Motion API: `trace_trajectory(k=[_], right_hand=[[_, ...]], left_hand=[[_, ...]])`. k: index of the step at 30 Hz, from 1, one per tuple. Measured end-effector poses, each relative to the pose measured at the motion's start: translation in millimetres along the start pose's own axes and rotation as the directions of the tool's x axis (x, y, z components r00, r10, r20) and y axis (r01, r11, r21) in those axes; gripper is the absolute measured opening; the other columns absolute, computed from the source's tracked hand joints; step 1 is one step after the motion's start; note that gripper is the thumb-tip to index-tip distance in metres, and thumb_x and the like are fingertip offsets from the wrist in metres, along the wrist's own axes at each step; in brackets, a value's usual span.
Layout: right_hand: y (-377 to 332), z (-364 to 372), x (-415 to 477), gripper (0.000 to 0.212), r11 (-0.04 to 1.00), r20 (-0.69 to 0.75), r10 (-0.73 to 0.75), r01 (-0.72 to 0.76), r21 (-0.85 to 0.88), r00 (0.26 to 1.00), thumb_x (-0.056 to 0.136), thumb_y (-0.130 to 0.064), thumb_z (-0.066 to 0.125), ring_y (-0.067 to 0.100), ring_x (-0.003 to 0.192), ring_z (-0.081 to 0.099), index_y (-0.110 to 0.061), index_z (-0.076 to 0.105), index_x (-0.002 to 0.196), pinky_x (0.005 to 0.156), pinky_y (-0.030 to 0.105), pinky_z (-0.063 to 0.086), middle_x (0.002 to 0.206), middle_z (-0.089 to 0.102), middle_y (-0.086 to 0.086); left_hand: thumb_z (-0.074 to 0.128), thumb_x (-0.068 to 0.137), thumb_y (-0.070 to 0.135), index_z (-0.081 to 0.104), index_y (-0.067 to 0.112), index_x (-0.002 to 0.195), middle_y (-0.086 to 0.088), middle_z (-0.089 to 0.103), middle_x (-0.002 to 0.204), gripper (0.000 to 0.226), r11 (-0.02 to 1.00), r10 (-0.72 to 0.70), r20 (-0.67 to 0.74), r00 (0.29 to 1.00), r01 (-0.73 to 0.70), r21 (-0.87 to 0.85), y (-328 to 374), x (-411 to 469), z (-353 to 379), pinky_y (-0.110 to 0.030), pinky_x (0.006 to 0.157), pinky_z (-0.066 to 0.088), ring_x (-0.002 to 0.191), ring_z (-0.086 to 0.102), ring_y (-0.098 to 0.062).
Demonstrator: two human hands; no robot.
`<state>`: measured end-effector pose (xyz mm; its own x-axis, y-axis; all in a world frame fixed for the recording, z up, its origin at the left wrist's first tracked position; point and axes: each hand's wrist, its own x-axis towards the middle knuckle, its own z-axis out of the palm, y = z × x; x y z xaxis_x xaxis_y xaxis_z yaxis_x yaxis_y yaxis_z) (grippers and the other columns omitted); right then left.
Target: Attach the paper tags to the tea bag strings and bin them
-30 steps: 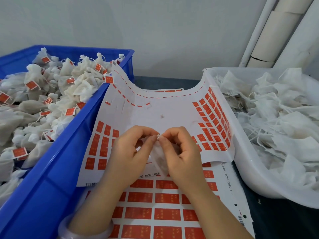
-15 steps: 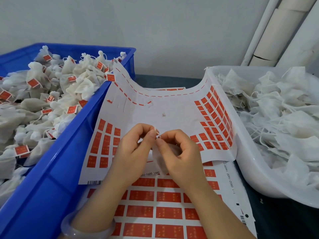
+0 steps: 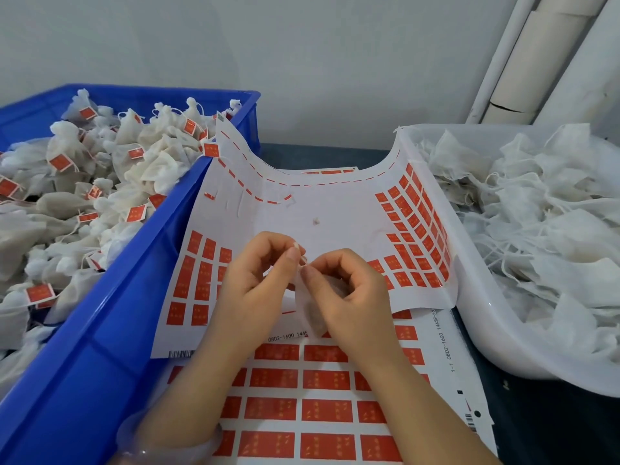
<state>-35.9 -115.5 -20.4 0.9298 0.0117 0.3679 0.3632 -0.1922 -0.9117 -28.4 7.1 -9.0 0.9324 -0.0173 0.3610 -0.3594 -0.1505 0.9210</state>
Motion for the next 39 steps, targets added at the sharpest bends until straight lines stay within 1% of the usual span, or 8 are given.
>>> trace_trajectory(k=[4,9,13,19,24,32,35,39], right_hand=[[0.0,0.5,-0.6,0.014,1.000,-0.007,0.012,-0.012,0.000,1.000,0.084,-0.021,0.066,-0.002,0.079,0.060,-0.033,0.058,0.081,0.064,0.006,0.047,0.074,0.062,-0.021],[-0.1,0.9,-1.2,0.009,1.000,0.003,0.019,-0.019,-0.007,1.000,0.085,-0.021,0.065,-0.002,0.079,0.059,-0.028,0.060,0.083,0.066,0.007,0.048,0.074,0.061,-0.018],[-0.7,0.4,-0.9,0.006,1.000,0.020,-0.009,0.009,-0.017,1.000,0.085,-0.017,0.065,0.000,0.078,0.059,-0.022,0.061,0.084,0.066,0.009,0.048,0.074,0.061,-0.016],[-0.6,0.3,-1.0,0.013,1.000,0.010,-0.017,0.017,-0.013,1.000,0.085,-0.016,0.065,-0.001,0.079,0.059,-0.027,0.059,0.083,0.066,0.007,0.047,0.074,0.060,-0.018],[1.7,0.9,-0.3,0.020,0.999,-0.024,0.030,-0.031,-0.029,0.999,0.086,-0.017,0.064,-0.004,0.078,0.057,-0.033,0.055,0.077,0.064,0.005,0.045,0.071,0.058,-0.019],[0.5,1.9,-0.7,0.015,0.999,-0.004,0.028,-0.028,-0.022,1.000,0.084,-0.016,0.065,-0.002,0.073,0.058,-0.026,0.058,0.076,0.061,0.006,0.044,0.065,0.058,-0.018],[-0.2,1.7,-0.6,0.011,1.000,0.006,0.012,-0.012,-0.023,1.000,0.084,-0.016,0.065,-0.002,0.074,0.058,-0.023,0.059,0.077,0.062,0.006,0.045,0.066,0.058,-0.018],[-0.5,1.2,-0.5,0.010,1.000,0.015,-0.007,0.007,-0.020,1.000,0.085,-0.016,0.065,-0.001,0.074,0.059,-0.021,0.060,0.079,0.063,0.007,0.045,0.067,0.058,-0.017]], left_hand=[[0.056,0.089,0.015,0.063,0.023,0.083,0.007,0.065,0.082,0.012,0.994,0.085,-0.029,0.996,-0.083,0.065,2.9,-1.2,-0.3,-0.009,0.064,0.049,0.077,0.063,-0.004],[0.055,0.084,0.018,0.059,0.033,0.083,0.013,0.064,0.084,0.016,0.970,0.156,-0.037,0.987,-0.146,0.195,2.1,-2.0,-0.2,-0.008,0.065,0.049,0.079,0.062,-0.002],[0.062,0.087,0.010,0.058,0.037,0.083,0.018,0.063,0.074,0.028,0.953,0.163,-0.052,0.985,-0.143,0.267,-0.3,-1.7,-1.1,-0.009,0.065,0.049,0.078,0.062,0.000],[0.059,0.087,0.007,0.060,0.036,0.084,0.024,0.065,0.079,0.029,0.968,0.129,-0.046,0.991,-0.115,0.224,1.0,-0.7,-1.8,-0.007,0.064,0.048,0.079,0.062,0.001],[0.049,0.085,0.019,0.057,0.028,0.083,0.014,0.062,0.081,0.012,0.986,0.103,-0.021,0.995,-0.099,0.132,0.9,-0.5,0.9,-0.007,0.063,0.046,0.077,0.060,-0.001],[0.056,0.088,0.031,0.057,0.037,0.086,0.022,0.064,0.084,0.007,0.970,0.138,0.008,0.990,-0.137,0.203,-0.6,-0.9,-0.3,-0.008,0.066,0.048,0.080,0.061,0.000],[0.057,0.086,0.021,0.057,0.040,0.088,0.028,0.064,0.084,0.020,0.962,0.144,-0.004,0.990,-0.139,0.234,-1.0,-1.2,-0.2,-0.007,0.067,0.048,0.082,0.061,0.001],[0.060,0.086,0.010,0.057,0.037,0.094,0.017,0.064,0.087,0.029,0.957,0.169,-0.021,0.985,-0.159,0.241,-0.6,-0.4,-1.3,-0.009,0.066,0.049,0.080,0.063,-0.002]])
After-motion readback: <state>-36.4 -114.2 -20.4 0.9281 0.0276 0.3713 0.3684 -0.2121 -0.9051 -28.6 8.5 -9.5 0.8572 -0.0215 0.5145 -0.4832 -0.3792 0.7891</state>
